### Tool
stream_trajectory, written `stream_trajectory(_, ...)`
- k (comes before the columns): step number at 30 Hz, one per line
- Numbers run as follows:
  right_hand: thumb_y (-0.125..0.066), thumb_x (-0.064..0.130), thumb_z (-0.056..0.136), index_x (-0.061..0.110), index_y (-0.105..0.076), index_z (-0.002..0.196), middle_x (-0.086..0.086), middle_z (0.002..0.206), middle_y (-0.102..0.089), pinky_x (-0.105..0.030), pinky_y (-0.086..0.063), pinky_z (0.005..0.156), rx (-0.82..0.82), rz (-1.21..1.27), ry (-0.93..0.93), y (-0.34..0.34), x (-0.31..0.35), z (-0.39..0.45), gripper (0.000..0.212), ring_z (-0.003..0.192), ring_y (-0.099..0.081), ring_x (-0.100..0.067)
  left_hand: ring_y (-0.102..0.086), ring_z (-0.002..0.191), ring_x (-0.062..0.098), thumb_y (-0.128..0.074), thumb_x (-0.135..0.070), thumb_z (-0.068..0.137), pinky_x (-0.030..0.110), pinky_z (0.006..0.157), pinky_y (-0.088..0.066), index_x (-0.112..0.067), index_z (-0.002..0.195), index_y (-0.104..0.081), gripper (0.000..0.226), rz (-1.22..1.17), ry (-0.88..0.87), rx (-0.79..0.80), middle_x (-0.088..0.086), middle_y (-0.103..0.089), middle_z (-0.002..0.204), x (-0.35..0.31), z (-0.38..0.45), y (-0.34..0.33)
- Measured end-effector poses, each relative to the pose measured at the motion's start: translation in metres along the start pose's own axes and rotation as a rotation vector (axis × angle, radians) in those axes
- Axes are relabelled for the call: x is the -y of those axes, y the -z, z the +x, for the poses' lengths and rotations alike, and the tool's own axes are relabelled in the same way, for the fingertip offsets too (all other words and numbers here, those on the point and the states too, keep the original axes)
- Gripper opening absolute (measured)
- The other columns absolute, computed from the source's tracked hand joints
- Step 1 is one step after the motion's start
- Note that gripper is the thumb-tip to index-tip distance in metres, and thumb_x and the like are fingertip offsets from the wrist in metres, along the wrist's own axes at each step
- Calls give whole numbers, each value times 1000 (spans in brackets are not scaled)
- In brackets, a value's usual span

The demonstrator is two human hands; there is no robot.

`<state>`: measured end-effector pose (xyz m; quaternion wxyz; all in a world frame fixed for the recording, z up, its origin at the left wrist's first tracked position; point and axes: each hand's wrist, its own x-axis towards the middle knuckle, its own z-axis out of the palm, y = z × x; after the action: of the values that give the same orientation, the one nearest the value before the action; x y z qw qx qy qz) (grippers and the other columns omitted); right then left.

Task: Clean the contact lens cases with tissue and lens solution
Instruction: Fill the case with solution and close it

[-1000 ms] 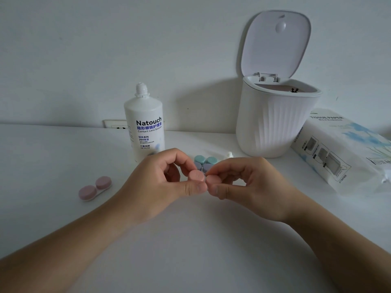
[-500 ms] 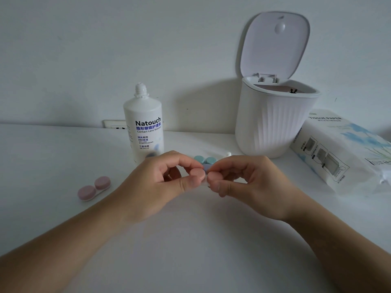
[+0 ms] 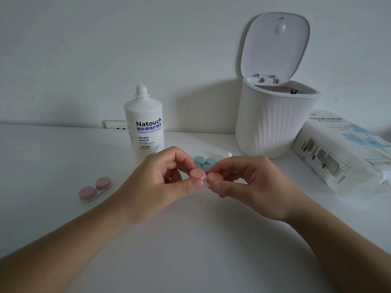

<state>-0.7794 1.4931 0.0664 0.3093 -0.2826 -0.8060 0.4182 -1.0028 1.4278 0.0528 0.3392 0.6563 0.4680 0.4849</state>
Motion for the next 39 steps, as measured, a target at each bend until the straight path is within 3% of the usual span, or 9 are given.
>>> stream_trajectory(4,-78,29,81,26,-75,99,3,89,-76,-35,-60,76,-2,16,4,1,1,0,18,75,-69,-21,-56,70,9,-71,-47,84,19,62,-46,-35,113,-71,31,6,31,104,-17,-68,89,-1,-2,2)
stream_trajectory(7,-79,25,83,27,-75,99,5,90,-76,-34,-60,77,3,15,-2,1,2,-1,17,76,-69,-20,-59,84,28,-76,-50,76,39,78,-53,-45,125,-66,50,4,71,148,-5,-69,108,0,-4,1)
stream_trajectory(10,-79,27,84,24,-76,98,5,90,-76,-40,-60,78,7,-1,-5,1,1,-1,15,76,-69,-22,-50,70,16,-79,-52,68,28,65,-47,-47,118,-65,52,-8,69,69,-7,-70,99,-1,-3,-1)
stream_trajectory(15,-76,41,78,27,-75,99,6,89,-75,-42,-60,79,6,-11,-5,1,1,-1,25,77,-69,-23,-46,61,11,-79,-43,76,19,53,-40,-28,91,-68,24,16,22,5,-12,-68,78,-2,-1,1)
stream_trajectory(21,-77,39,79,28,-75,100,6,91,-76,-37,-60,78,9,-11,1,1,1,-1,24,76,-70,-20,-53,73,8,-75,-48,72,19,60,-47,-46,120,-67,49,31,87,135,-16,-66,96,-2,-4,2)
stream_trajectory(27,-76,41,77,28,-75,100,7,90,-76,-44,-60,80,7,-26,-7,0,1,-1,26,76,-70,-22,-48,61,11,-80,-47,71,17,49,-41,-32,92,-67,29,40,38,-14,-6,-70,84,-2,-2,0)
stream_trajectory(30,-77,38,79,27,-75,100,4,90,-76,-43,-60,79,8,-9,-2,0,0,0,24,77,-70,-24,-50,62,8,-72,-42,84,16,53,-43,-31,97,-71,16,65,33,28,-8,-68,86,-3,-2,1)
stream_trajectory(35,-76,42,77,28,-75,100,5,90,-76,-43,-60,78,5,-8,-3,0,0,-1,27,76,-70,-23,-52,68,8,-71,-54,75,17,58,-44,-45,116,-65,42,76,62,59,-10,-68,93,-1,-4,0)
stream_trajectory(39,-76,44,77,30,-74,100,6,91,-76,-45,-60,79,14,-32,-4,-1,-1,-1,27,76,-70,-21,-45,59,9,-78,-51,71,20,53,-40,-30,97,-66,36,118,14,-1,0,-69,88,0,-3,0)
